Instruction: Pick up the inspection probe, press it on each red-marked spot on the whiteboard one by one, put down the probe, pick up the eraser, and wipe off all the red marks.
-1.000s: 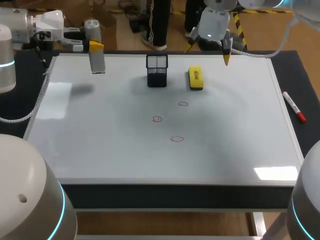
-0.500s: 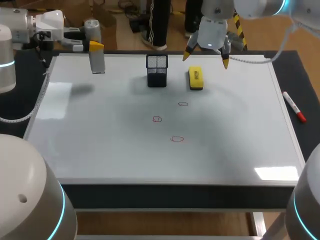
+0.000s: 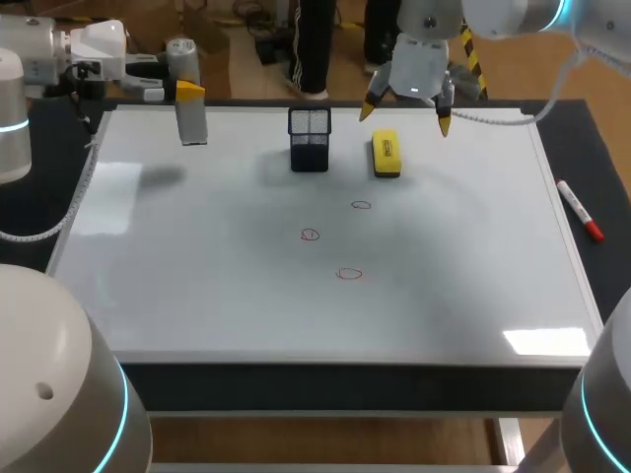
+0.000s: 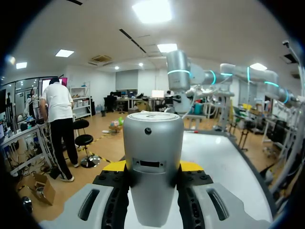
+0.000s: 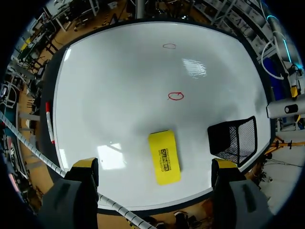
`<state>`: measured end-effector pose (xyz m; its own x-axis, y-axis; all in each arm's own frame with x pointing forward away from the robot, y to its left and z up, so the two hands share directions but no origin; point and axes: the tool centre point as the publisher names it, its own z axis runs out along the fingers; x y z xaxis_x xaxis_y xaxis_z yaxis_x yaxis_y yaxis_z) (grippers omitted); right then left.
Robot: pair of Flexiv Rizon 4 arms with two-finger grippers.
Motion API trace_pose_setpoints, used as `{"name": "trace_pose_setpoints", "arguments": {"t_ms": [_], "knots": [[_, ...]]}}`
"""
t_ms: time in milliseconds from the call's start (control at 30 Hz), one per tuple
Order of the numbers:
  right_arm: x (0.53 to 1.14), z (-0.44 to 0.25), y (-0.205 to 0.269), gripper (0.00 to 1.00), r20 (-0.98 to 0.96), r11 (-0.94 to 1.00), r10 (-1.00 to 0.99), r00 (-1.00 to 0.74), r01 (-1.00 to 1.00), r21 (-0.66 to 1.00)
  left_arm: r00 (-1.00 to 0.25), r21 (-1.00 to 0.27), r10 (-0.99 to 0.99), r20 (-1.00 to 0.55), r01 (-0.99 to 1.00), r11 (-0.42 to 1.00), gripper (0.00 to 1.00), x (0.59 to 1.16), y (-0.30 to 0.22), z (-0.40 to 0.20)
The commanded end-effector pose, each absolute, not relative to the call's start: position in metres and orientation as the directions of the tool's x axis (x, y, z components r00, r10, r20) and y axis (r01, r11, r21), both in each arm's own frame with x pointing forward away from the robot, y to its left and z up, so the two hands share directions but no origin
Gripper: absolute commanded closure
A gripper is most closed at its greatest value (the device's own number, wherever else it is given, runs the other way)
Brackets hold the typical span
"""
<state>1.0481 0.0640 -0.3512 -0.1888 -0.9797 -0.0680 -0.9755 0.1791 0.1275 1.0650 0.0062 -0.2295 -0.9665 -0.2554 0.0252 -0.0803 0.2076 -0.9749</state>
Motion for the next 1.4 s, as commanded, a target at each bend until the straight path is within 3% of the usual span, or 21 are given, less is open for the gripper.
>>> {"name": "trace_pose_setpoints", "arguments": {"t_ms": [33,300,1400], "knots": [[1.058,-0.374,0.068,0.0,-0.049,0.124,-0.99,-0.134,-0.978,0.166,-0.966,-0.974,-0.257,0.024,-0.08,0.21,1.0,1.064,0.006,-0.228],[1.061,-0.401,0.069,0.0,-0.021,0.038,-0.999,-0.042,-0.987,0.154,-0.966,-0.974,-0.257,0.024,-0.08,0.21,1.0,1.064,0.006,-0.228],[1.079,-0.427,0.066,0.0,0.003,0.095,-0.995,-0.095,-0.989,0.11,-0.966,-0.974,-0.257,0.024,-0.08,0.21,1.0,1.064,0.006,-0.228]]}}
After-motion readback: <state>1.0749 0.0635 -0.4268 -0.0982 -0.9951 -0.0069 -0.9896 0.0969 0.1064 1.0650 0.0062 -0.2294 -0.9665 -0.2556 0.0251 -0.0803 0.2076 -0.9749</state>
